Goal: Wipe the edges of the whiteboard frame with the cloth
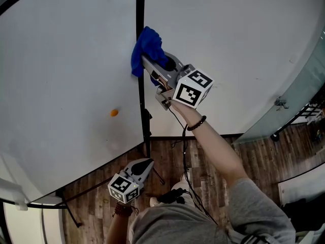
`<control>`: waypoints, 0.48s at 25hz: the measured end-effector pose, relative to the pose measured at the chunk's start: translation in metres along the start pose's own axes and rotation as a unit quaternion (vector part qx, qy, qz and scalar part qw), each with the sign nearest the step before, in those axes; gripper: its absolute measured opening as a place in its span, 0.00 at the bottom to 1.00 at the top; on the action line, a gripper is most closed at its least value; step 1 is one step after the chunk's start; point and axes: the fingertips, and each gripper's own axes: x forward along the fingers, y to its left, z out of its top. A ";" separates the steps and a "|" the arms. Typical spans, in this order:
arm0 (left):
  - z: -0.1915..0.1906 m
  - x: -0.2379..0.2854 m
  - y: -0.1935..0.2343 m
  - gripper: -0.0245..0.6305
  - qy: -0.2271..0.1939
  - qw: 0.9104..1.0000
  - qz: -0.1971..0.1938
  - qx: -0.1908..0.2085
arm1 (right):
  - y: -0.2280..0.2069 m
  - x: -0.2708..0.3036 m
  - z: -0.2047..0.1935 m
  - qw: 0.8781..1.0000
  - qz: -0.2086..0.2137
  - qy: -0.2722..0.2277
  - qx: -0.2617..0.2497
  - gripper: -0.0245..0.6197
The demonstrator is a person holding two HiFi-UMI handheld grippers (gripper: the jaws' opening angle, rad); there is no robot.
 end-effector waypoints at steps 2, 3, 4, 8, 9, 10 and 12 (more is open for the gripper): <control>0.000 -0.001 0.000 0.07 0.002 1.000 0.000 -0.001 | 0.000 0.000 -0.002 1.000 -0.003 0.003 -0.004 0.22; 0.000 -0.001 0.000 0.07 0.003 1.000 0.000 -0.001 | 0.000 -0.001 -0.004 1.000 -0.004 0.005 -0.006 0.22; 0.001 0.000 0.000 0.07 0.004 1.000 0.000 -0.001 | -0.001 -0.001 -0.005 1.000 -0.005 0.007 -0.008 0.22; 0.000 0.002 0.000 0.07 0.005 1.000 -0.003 0.000 | -0.001 -0.006 -0.012 1.000 -0.009 0.014 -0.012 0.22; -0.001 0.002 -0.001 0.07 0.006 1.000 -0.003 0.000 | -0.001 -0.006 -0.014 1.000 -0.010 0.016 -0.014 0.22; -0.001 0.002 -0.001 0.07 0.006 1.000 -0.003 0.001 | -0.001 -0.007 -0.015 1.000 -0.010 0.017 -0.015 0.22; 0.000 0.004 0.000 0.07 0.007 1.000 -0.004 0.001 | -0.002 -0.007 -0.017 1.000 -0.013 0.019 -0.017 0.22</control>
